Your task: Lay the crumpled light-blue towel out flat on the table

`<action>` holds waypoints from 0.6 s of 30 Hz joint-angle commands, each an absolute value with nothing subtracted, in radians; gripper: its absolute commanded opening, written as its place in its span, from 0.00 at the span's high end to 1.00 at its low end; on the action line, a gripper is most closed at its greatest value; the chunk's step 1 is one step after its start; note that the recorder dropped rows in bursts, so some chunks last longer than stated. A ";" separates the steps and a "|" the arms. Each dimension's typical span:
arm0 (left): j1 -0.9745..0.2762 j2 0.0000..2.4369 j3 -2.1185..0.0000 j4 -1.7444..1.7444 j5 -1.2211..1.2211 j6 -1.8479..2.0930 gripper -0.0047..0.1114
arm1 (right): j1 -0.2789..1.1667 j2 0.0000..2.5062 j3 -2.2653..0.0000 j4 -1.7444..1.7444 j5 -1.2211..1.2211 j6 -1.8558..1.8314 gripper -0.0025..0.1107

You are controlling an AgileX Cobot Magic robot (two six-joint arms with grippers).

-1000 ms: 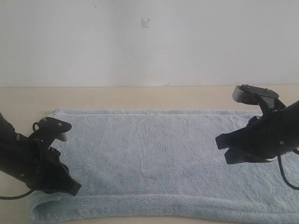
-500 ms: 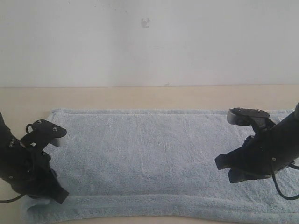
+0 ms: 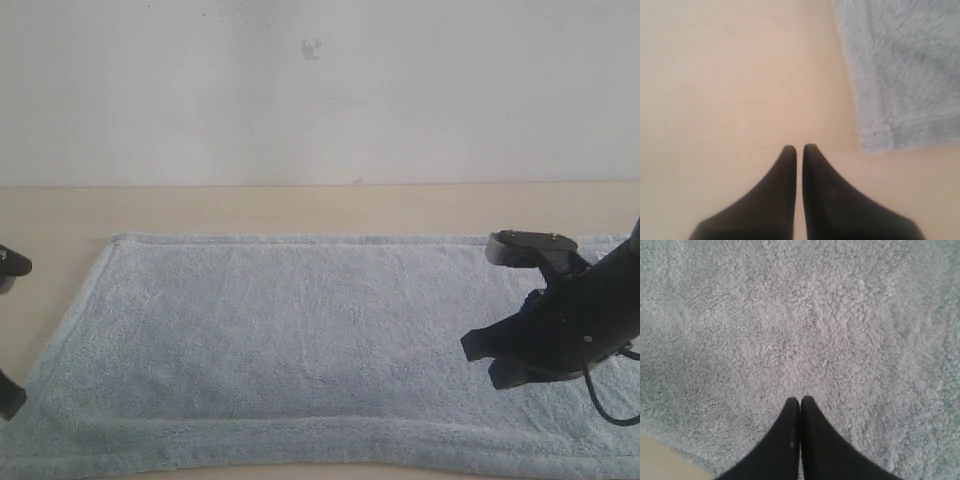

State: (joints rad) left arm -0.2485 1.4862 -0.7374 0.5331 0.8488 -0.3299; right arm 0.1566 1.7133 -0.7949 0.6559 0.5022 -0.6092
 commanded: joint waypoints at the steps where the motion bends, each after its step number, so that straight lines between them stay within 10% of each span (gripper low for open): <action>1: -0.253 1.405 -0.727 0.293 0.705 -0.107 0.93 | 0.089 1.633 -0.795 0.504 0.477 -0.502 0.98; 18: -0.237 1.653 -0.634 0.234 0.531 0.126 0.93 | -0.151 1.673 -0.688 -0.027 0.493 0.047 0.98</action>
State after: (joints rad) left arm -0.2460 1.6023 -0.6378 0.1909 0.5526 0.1583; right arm -0.1422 1.6568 -0.6932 0.0000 0.4940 0.0414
